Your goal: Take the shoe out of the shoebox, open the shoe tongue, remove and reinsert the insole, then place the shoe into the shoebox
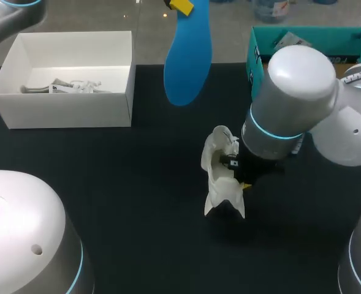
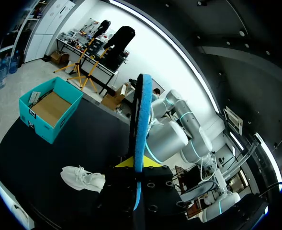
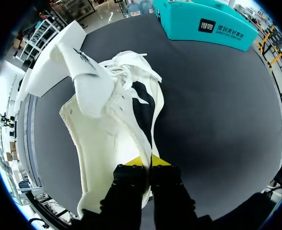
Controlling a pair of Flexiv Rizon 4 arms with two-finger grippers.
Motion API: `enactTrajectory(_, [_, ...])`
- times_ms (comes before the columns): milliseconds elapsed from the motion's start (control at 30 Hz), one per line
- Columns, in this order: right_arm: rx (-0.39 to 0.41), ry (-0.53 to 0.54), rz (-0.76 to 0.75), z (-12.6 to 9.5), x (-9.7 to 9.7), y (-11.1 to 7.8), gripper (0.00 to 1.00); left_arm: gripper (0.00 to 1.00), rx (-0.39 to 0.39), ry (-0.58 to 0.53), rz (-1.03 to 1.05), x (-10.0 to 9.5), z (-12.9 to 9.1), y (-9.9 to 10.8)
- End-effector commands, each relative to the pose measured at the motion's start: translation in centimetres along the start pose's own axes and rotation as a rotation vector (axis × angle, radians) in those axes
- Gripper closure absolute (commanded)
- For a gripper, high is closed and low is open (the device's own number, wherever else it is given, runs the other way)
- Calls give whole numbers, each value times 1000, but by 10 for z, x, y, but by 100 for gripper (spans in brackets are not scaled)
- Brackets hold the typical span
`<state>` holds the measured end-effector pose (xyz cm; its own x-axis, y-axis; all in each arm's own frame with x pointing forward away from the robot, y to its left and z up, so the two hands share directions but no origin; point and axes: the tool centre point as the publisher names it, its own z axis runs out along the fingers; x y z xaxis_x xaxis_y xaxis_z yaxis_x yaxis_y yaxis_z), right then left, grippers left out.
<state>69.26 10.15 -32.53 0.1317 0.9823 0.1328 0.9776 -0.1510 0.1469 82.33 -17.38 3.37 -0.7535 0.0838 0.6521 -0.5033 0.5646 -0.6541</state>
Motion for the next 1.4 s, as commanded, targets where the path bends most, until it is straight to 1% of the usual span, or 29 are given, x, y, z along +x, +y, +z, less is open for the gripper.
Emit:
enactTrajectory(33, [-39, 27, -6, 5, -10, -9, 100, 100, -3, 3, 1, -1, 0, -1])
enactTrajectory(233, [-48, 8, -21, 21, -9, -18, 100, 100, -3, 3, 1, -1, 0, -1])
enactTrajectory(567, [-22, 24, -22, 54, -8, -27, 100, 100, -3, 3, 1, -1, 0, -1])
enactTrajectory(700, [-14, 25, -16, 58, -8, -29, 100, 100, -3, 3, 1, -1, 0, -1])
enactTrajectory(733, [-13, 26, -12, 58, -9, -30, 81, 100, -3, 3, 1, -1, 0, -1])
enactTrajectory(767, [-12, 25, -11, 57, -9, -31, 65, 100, -3, 3, 1, -1, 0, -1])
enactTrajectory(800, [-10, 27, -10, 56, -9, -31, 55, 100, -3, 3, 1, -1, 0, -1])
enactTrajectory(833, [-8, 21, -10, 52, -8, -32, 2, 100, -3, 3, 1, -1, 0, -1])
enactTrajectory(867, [-5, 15, -10, 50, -8, -32, 0, 100, -3, 3, 1, -1, 0, -1])
enactTrajectory(933, [-2, 20, -17, 43, -6, -32, 0, 100, -3, 3, 1, -1, 0, -1])
enactTrajectory(1033, [12, 29, -23, 25, -3, -30, 0, 100, -3, 3, 1, -1, 0, -1])
enactTrajectory(1133, [45, 71, -9, 7, -4, -26, 0, 100, -3, 3, 1, -1, 0, -1])
enactTrajectory(1167, [56, 110, -20, 2, -4, -25, 0, 100, -3, 3, 1, -1, 0, -1])
enactTrajectory(1233, [113, 153, -27, -8, -5, -21, 0, 100, -3, 3, 1, -1, 0, -1])
enactTrajectory(1300, [183, 233, -56, -16, -5, -17, 0, 100, -3, 3, 1, -1, 0, -1])
enactTrajectory(1333, [226, 239, -67, -18, -5, -15, 0, 100, -3, 3, 1, -1, 0, -1])
enactTrajectory(1400, [285, 324, -89, -24, -4, -10, 0, 100, -3, 3, 1, -1, 0, -1])
